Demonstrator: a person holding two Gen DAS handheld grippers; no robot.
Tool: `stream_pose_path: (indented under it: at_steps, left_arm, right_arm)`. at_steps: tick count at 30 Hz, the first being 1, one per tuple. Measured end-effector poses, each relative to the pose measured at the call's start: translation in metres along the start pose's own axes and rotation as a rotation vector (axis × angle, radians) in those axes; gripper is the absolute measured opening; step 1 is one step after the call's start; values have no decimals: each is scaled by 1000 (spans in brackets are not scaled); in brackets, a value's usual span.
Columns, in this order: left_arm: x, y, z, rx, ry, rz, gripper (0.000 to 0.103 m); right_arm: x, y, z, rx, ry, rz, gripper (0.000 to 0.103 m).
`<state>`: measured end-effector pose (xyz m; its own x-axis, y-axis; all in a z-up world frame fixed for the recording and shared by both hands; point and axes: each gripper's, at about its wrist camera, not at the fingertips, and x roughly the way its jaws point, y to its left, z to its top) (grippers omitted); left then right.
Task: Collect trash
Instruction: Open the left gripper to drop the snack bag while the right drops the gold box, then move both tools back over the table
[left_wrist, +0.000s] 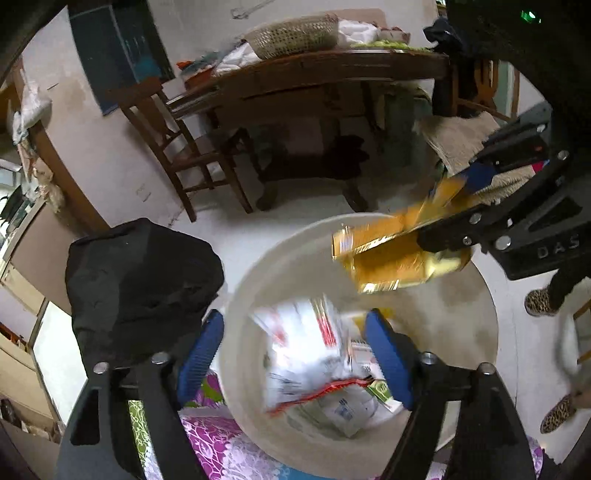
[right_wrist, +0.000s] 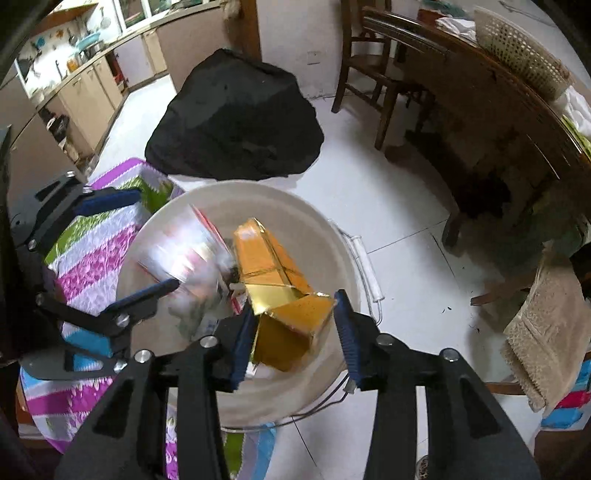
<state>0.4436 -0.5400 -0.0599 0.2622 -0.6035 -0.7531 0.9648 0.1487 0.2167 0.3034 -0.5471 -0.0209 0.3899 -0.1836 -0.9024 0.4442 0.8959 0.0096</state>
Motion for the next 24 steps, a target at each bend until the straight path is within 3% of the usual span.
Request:
stream_pose_path:
  at_steps: [18, 24]
  left_arm:
    - [-15, -4, -19, -7, -9, 25, 79]
    - [-31, -5, -33, -55, -23, 53, 79]
  right_arm:
    - [8, 8, -17, -33, 0, -31, 40]
    - [5, 20, -31, -51, -35, -48, 40]
